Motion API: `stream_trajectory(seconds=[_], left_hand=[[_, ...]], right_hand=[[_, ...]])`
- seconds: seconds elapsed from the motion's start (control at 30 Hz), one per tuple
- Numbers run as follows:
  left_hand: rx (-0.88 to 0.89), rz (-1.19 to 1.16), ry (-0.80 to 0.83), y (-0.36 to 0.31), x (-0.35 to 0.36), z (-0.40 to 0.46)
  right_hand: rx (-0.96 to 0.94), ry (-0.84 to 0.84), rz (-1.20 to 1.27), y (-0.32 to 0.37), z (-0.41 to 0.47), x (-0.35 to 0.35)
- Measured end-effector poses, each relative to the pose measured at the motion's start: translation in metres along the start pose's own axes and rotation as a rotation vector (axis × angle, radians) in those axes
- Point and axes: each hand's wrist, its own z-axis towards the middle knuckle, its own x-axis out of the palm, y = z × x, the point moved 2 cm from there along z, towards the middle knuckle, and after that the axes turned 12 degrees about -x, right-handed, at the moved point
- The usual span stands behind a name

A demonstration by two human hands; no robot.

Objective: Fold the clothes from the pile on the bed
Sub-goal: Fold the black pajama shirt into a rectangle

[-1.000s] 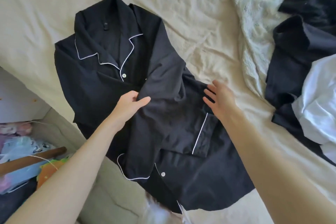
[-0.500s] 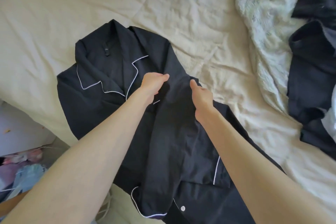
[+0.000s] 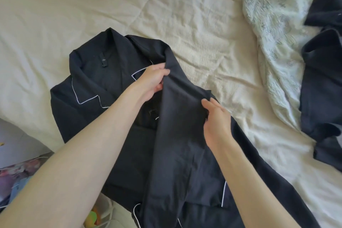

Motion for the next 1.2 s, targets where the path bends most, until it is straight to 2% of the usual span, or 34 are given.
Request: stream_trajectory(seconds=[0.13,0.27,0.4,0.53,0.6,0.7,0.77,0.93,1.1,1.2], left_hand=[[0.003,0.005,0.04,-0.023,0.027,0.013],[-0.086,-0.127,-0.142,-0.018,0.038,0.026],[-0.135,-0.037,-0.25,-0.013,0.038,0.032],[-0.308,-0.03,-0.159,-0.017,0.034,0.028],[-0.275,-0.045,-0.193,-0.017,0.024,0.027],[-0.116,-0.06,-0.361,-0.014,-0.001,0.021],[-0.08,-0.049,-0.422,-0.013,-0.017,0.016],[-0.11,-0.1,-0.383,-0.019,-0.033,0.015],[-0.245,0.002,-0.314,-0.033,-0.009,0.027],[-0.23,0.005,-0.346,-0.042,0.001,0.037]], right_hand=[[-0.045,-0.043,0.024,0.023,0.022,-0.001],[0.145,0.04,0.133,0.025,0.035,0.001],[0.199,0.043,0.084,0.024,0.05,-0.004],[0.135,-0.014,0.053,0.033,0.062,-0.012],[0.149,-0.017,0.093,0.033,0.066,-0.016],[0.199,0.009,0.147,0.031,0.065,-0.021],[0.202,-0.001,0.155,0.03,0.065,-0.019],[0.182,-0.011,0.119,0.029,0.066,-0.015],[0.155,0.008,0.038,0.028,0.068,-0.014],[0.155,-0.012,-0.002,0.03,0.074,-0.013]])
